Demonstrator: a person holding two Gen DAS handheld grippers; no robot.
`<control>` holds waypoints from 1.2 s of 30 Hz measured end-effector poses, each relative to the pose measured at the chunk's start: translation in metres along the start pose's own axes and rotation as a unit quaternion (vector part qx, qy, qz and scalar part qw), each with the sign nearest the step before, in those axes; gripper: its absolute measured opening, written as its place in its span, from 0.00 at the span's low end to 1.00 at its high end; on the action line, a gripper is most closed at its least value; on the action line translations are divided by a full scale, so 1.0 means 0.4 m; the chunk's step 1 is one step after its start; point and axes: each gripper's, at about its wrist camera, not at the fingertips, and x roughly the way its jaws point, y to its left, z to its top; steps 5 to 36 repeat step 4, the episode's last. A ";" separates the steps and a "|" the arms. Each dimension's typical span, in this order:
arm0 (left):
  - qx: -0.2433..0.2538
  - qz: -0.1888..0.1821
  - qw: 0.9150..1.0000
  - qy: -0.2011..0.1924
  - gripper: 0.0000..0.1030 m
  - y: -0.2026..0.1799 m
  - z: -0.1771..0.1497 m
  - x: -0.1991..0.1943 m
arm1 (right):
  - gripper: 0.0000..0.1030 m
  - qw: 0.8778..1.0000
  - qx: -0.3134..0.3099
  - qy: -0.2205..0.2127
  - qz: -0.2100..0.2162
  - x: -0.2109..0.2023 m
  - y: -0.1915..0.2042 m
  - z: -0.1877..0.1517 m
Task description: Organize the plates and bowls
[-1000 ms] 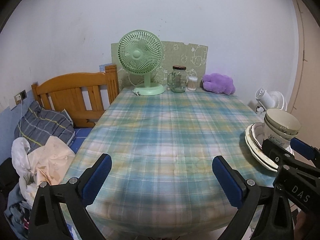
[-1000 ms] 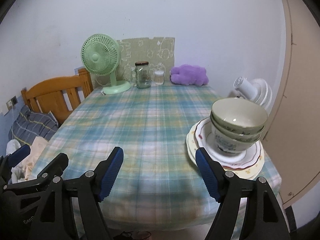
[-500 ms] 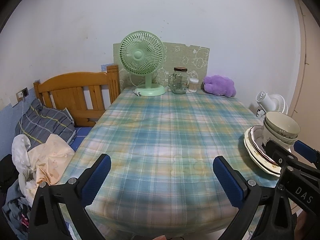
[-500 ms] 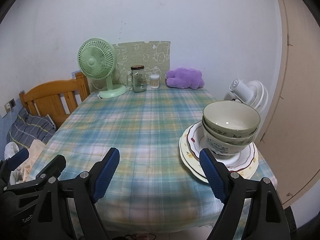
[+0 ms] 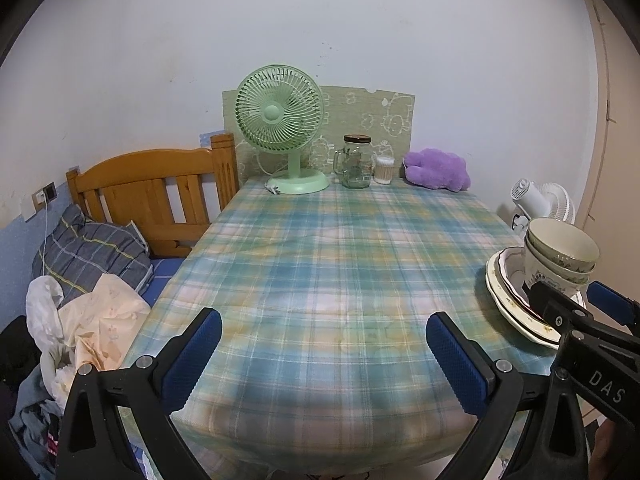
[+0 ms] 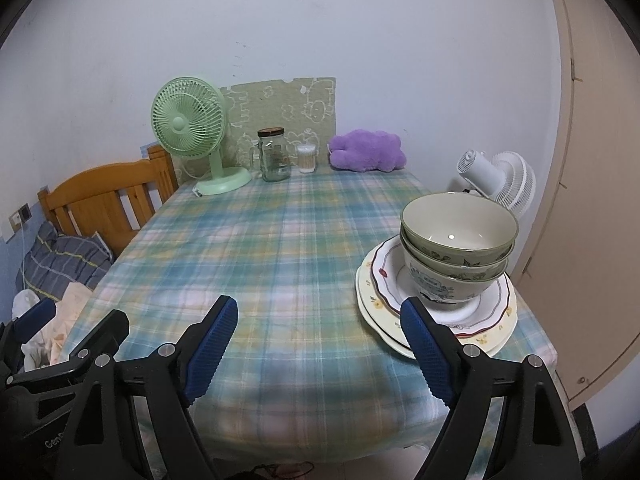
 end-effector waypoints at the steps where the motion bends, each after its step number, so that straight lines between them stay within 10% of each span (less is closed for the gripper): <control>1: 0.000 0.000 1.000 0.000 1.00 0.000 0.000 0.001 | 0.83 1.000 0.000 0.001 -0.001 0.001 0.000 0.000; 36: 0.001 0.001 1.000 0.000 1.00 -0.003 0.000 0.002 | 0.83 1.000 0.001 0.002 -0.001 0.004 0.000 -0.002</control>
